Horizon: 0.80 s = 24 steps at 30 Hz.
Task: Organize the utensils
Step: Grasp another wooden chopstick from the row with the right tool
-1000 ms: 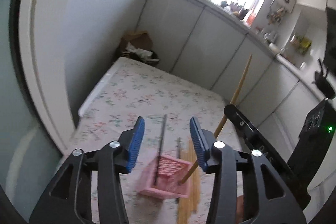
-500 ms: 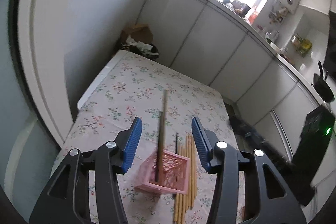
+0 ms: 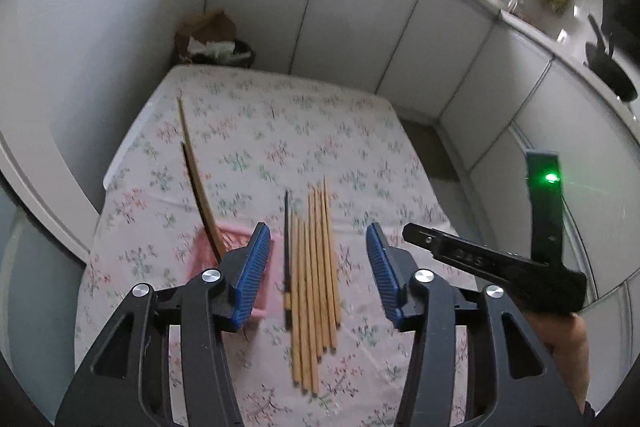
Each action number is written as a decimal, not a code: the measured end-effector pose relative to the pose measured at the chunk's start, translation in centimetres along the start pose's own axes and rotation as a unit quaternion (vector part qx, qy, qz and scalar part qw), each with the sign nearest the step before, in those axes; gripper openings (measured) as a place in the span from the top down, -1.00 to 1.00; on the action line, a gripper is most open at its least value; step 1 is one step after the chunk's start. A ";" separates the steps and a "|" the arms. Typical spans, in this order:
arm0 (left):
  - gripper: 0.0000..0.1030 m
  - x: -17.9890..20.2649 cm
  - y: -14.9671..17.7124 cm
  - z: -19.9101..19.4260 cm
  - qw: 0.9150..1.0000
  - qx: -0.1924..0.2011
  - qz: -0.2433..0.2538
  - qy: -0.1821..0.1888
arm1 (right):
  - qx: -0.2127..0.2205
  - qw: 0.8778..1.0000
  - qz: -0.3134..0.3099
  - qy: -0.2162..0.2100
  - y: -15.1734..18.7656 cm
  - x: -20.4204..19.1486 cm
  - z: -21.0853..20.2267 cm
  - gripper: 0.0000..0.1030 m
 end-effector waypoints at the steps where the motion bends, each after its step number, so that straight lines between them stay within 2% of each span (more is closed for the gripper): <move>1: -0.01 0.1 0.1 0.3 1.000 -0.007 -0.001 -0.003 | -0.009 1.000 0.004 0.003 0.0 0.1 0.7 0.20; 3: -0.15 0.0 0.4 0.5 1.000 -0.012 -0.003 -0.013 | -0.024 1.000 0.004 0.008 0.4 0.4 1.4 0.20; 7: -0.16 -0.5 0.9 0.6 0.999 -0.021 -0.009 -0.029 | -0.047 0.998 -0.028 0.017 1.2 -0.4 2.9 0.20; 10: -0.16 -1.3 1.0 0.3 0.999 -0.020 -0.027 -0.026 | -0.059 0.997 -0.048 0.026 1.7 -1.2 4.8 0.22; 14: -0.16 -1.8 0.8 -0.1 0.999 -0.013 -0.032 -0.030 | -0.082 0.994 -0.055 0.035 2.0 -2.1 7.7 0.41; 19: -0.16 -1.8 0.7 -0.4 0.999 -0.014 -0.030 -0.022 | -0.095 0.994 -0.040 0.027 1.5 -2.9 10.9 0.46; 24: -0.16 -1.9 0.6 -0.7 0.999 -0.010 -0.023 -0.021 | -0.093 0.995 -0.038 0.026 0.9 -3.5 12.2 0.60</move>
Point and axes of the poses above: each gripper's, at about its wrist camera, not at the fingertips, and z roughly the way its jaws point, x to its right, y to its underside, the point moved 2 cm from there along z, roughly the way its jaws point, and after that the axes turned 9 degrees about y, right-handed, at the moved point
